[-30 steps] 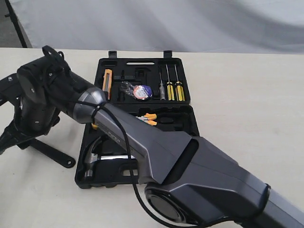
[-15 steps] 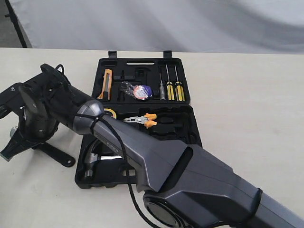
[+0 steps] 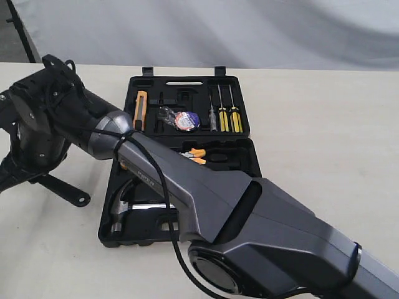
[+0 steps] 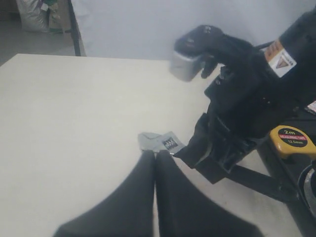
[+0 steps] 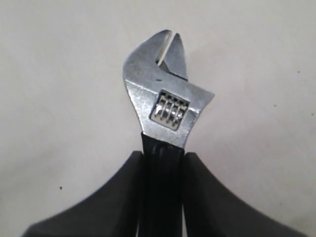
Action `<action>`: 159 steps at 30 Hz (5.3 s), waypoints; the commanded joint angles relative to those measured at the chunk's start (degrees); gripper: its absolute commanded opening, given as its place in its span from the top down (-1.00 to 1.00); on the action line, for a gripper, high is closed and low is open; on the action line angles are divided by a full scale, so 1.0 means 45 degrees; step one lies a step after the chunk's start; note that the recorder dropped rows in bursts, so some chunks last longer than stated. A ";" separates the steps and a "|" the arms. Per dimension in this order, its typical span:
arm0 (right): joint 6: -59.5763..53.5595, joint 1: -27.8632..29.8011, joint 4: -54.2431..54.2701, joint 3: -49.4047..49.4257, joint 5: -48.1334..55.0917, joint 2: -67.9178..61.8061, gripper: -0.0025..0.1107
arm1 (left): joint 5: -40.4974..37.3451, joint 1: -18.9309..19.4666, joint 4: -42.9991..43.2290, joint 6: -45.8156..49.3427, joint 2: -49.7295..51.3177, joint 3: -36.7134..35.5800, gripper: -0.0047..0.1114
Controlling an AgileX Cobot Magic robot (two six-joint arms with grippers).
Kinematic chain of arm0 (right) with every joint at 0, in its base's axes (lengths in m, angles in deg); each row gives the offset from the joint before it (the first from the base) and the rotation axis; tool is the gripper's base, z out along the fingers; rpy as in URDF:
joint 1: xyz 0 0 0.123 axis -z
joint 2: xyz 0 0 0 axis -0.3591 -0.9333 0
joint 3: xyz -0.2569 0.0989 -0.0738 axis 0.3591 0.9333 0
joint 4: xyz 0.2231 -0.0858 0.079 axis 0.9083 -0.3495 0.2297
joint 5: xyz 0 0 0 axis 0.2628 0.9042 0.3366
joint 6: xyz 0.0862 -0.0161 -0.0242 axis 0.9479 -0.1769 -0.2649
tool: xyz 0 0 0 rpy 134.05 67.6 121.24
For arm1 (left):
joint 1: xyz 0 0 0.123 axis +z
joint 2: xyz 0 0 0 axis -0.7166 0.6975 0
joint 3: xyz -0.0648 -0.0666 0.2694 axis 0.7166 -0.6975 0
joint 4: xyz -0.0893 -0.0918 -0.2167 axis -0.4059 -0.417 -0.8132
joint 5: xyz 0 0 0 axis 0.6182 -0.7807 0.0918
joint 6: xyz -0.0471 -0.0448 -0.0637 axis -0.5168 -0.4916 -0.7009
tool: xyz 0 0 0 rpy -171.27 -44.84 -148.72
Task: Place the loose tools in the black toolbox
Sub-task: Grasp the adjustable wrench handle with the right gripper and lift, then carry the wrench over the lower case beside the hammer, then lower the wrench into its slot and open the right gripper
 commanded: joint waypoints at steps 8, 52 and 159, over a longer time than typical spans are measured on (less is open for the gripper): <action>0.0014 0.0673 0.1465 -0.0029 -0.0111 0.1535 0.96 | 0.0216 0.0042 -0.0173 -0.0131 -0.0101 -0.0119 0.89; -0.3935 0.3917 -0.0793 1.8235 -0.4485 0.9590 0.96 | 0.0216 0.0042 -0.0173 -0.0131 -0.0101 -0.0119 0.89; -0.3612 0.2627 -0.1179 1.8635 -0.4816 1.1216 0.96 | 0.0216 0.0042 -0.0173 -0.0131 -0.0101 -0.0119 0.89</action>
